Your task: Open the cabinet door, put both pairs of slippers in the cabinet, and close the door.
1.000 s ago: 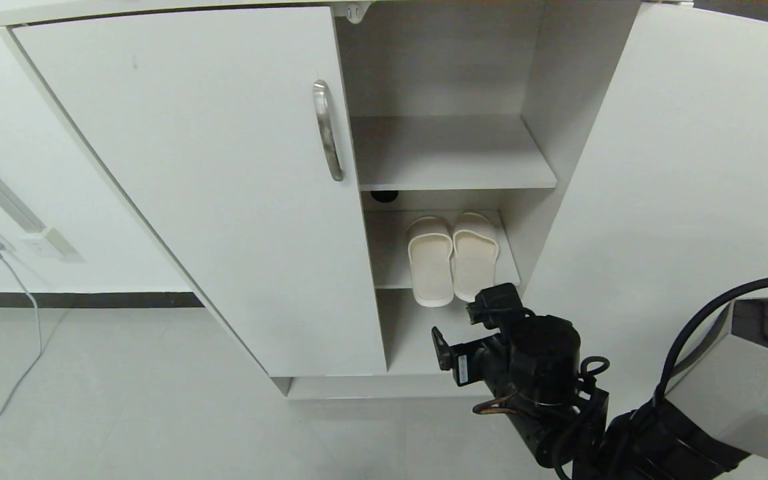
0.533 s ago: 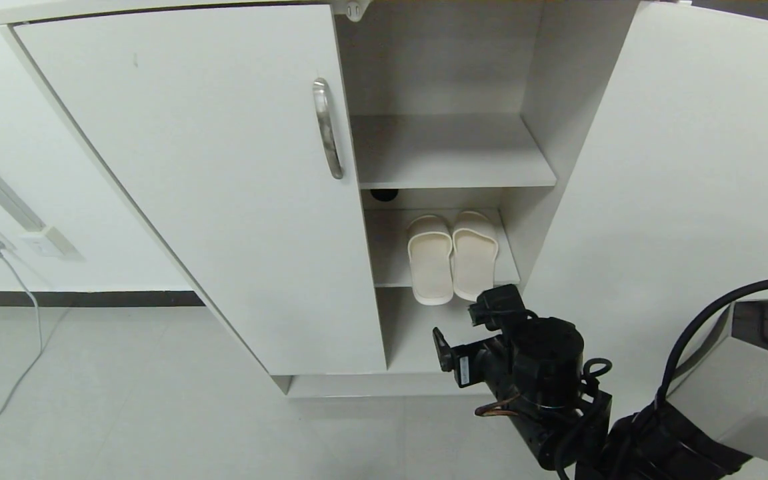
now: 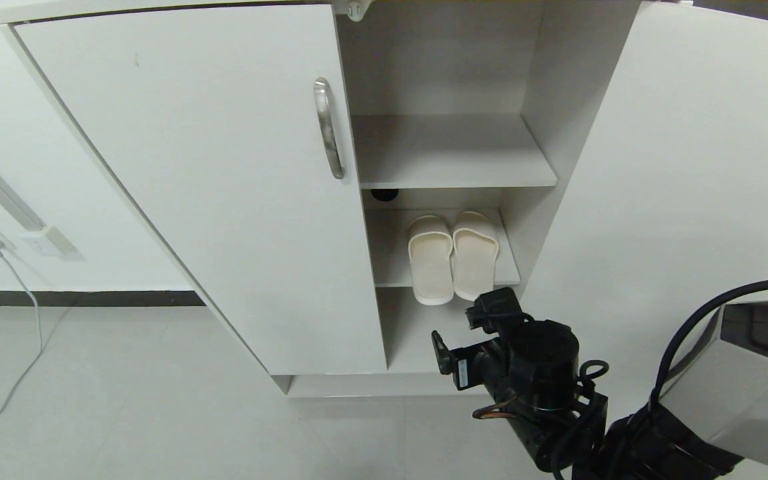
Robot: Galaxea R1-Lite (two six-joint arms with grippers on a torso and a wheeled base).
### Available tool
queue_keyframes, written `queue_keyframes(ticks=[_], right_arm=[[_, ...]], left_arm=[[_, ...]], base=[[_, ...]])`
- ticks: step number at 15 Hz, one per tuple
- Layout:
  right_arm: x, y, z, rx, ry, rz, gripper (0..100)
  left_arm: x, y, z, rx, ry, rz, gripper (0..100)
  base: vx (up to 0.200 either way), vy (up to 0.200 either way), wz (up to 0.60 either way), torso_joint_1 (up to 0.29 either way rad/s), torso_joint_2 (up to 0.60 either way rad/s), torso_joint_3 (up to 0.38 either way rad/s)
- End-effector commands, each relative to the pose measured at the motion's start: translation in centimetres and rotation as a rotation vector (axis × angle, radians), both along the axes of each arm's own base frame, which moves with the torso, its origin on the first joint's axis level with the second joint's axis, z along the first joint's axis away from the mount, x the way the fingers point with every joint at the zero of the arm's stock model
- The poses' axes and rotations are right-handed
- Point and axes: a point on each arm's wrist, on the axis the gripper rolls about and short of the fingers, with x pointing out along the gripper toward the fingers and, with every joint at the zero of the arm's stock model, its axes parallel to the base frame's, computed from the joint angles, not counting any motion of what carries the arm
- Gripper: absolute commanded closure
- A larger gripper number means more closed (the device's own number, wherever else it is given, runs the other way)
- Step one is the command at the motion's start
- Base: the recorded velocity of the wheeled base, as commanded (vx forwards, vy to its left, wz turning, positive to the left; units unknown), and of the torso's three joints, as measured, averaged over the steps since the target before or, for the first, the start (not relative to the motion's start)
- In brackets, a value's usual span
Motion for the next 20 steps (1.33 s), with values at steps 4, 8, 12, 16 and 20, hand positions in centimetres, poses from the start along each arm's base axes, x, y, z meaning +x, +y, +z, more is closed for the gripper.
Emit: queue_keyframes(ticks=[4, 8, 12, 16, 20], right_arm=[[0.03, 0.06, -0.31, -0.006, 0.006, 0.001, 0], [0.05, 0.09, -0.46, -0.009, 0.008, -0.001, 0], [0.06, 0.1, -0.51, -0.01, 0.009, -0.001, 0], [0.07, 0.1, -0.45, -0.005, 0.004, -0.004, 0], [0.09, 0.12, -0.4, 0.001, -0.002, -0.004, 0]], left_arm=[[0.01, 0.0, -0.01, 0.0, 0.002, 0.001, 100], [0.01, 0.0, -0.01, 0.0, 0.002, 0.001, 100], [0.01, 0.0, 0.01, 0.0, 0.001, 0.001, 100], [0.01, 0.0, 0.01, 0.0, 0.001, 0.001, 100], [0.01, 0.0, 0.01, 0.002, 0.001, 0.001, 100]], base=[[0.0, 0.0, 0.0, 0.0, 0.0, 0.0], [0.0, 0.0, 0.0, 0.002, 0.0, 0.061], [0.0, 0.0, 0.0, 0.002, 0.0, 0.181], [0.0, 0.0, 0.0, 0.002, 0.0, 0.2], [0.0, 0.0, 0.0, 0.004, 0.0, 0.198]])
